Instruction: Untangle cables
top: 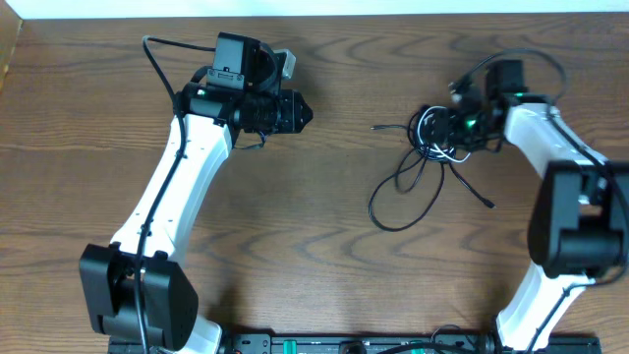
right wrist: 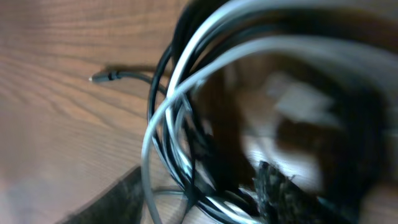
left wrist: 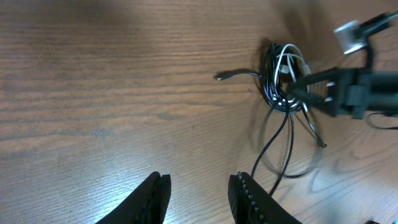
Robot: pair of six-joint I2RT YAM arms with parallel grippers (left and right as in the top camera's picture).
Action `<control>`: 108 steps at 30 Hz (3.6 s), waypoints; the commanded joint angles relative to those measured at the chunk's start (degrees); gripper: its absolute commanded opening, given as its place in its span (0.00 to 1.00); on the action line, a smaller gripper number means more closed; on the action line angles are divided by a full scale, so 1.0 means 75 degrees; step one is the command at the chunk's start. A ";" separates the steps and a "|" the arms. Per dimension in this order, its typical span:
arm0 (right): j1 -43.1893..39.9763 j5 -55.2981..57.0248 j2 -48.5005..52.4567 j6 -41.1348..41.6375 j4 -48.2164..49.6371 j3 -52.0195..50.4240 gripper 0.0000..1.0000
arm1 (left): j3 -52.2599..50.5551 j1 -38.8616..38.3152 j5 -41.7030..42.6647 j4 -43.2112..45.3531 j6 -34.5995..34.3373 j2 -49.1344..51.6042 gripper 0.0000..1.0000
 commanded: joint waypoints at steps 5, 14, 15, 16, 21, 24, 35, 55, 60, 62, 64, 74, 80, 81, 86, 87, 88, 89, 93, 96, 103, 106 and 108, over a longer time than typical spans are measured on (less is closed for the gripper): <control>0.0906 -0.1585 0.0466 0.0172 0.0055 0.0102 0.11 | 0.0085 -0.0006 -0.0102 -0.0175 0.0399 0.0481 0.36; 0.1973 -0.1897 0.0446 0.0533 0.0711 0.0122 0.08 | 0.0085 0.0015 0.0015 -0.0519 0.0437 0.1070 0.36; 0.2020 -0.1897 0.0443 0.0533 0.0746 0.0122 0.15 | 0.0085 0.0012 0.0087 -0.0539 0.0472 0.1096 0.37; 0.2043 -0.1894 0.0431 0.0533 0.0769 0.0125 0.33 | 0.0085 0.0012 0.0213 -0.0551 0.0530 0.1113 0.41; 0.1955 -0.1900 0.0405 0.0530 0.0775 0.0146 0.40 | 0.0085 0.0012 0.0312 -0.0574 0.0586 0.1122 0.50; 0.1865 -0.1906 0.0321 0.0527 0.0755 0.0172 0.35 | 0.0085 0.0012 0.0318 -0.0577 0.0583 0.1134 0.50; 0.1731 -0.1888 -0.0050 0.0519 0.0810 0.0166 0.41 | 0.0085 -0.0122 0.1043 -0.0446 0.0565 0.1891 0.50; 0.2212 -0.1259 -0.0044 0.0525 0.0930 0.0160 0.29 | 0.0085 -0.0638 0.0994 0.1358 0.0169 0.3101 0.29; 0.2349 -0.1183 -0.0041 0.0522 0.0930 0.0160 0.28 | 0.0085 -0.0638 0.1003 0.1556 -0.0102 0.3448 0.29; 0.2393 -0.1032 -0.0041 0.0525 0.0930 0.0160 0.27 | 0.0085 -0.0638 0.1035 0.1559 -0.0175 0.3515 0.29; 0.2425 -0.0874 -0.0041 0.0525 0.0930 0.0160 0.27 | 0.0085 -0.0638 0.1040 0.1556 -0.0172 0.3532 0.29; 0.2439 -0.0860 -0.0041 0.0525 0.0933 0.0160 0.19 | 0.0087 -0.0449 0.2355 0.2122 -0.0487 0.3520 0.30; 0.2439 -0.0860 -0.0041 0.0525 0.1011 0.0160 0.01 | 0.0085 -0.0554 0.1577 0.2098 -0.0615 0.3596 0.30; 0.2439 -0.0860 -0.0041 0.0525 0.1011 0.0160 0.01 | 0.0085 -0.0560 0.1492 0.2098 -0.0647 0.3608 0.30; 0.2439 -0.0860 -0.0041 0.0525 0.1008 0.0160 0.01 | 0.0085 -0.0635 0.1411 0.2104 -0.0659 0.3620 0.30; 0.2439 -0.0860 -0.0041 0.0525 0.1011 0.0160 0.01 | 0.0085 -0.0662 0.1338 0.2101 -0.0659 0.3620 0.30; 0.2439 -0.0860 -0.0041 0.0525 0.1011 0.0160 0.01 | 0.0085 -0.0694 0.1186 0.2095 -0.0662 0.3620 0.30; 0.2439 -0.0860 -0.0041 0.0525 0.1011 0.0160 0.01 | 0.0085 -0.0720 0.1096 0.2095 -0.0662 0.3620 0.30; 0.2439 -0.0775 -0.0041 0.0527 0.1043 0.0160 0.01 | 0.0085 -0.0854 0.0577 0.2098 -0.0691 0.3620 0.30; 0.2439 -0.0332 -0.0041 0.0548 0.1102 0.0160 0.01 | 0.0085 -0.0909 0.0414 0.2098 -0.0688 0.3620 0.30; 0.2361 -0.0306 -0.0041 0.1279 0.1495 0.0160 0.01 | 0.0070 -0.0924 0.0417 0.2084 -0.0685 0.3620 0.30; 0.2285 -0.1125 -0.0041 0.1276 0.1810 0.0160 0.01 | 0.0015 -0.0924 0.0414 0.2052 -0.0685 0.3620 0.30; 0.2224 -0.1545 -0.0041 0.1279 0.1993 0.0160 0.01 | -0.0082 -0.0924 0.0414 0.2069 -0.0682 0.3620 0.30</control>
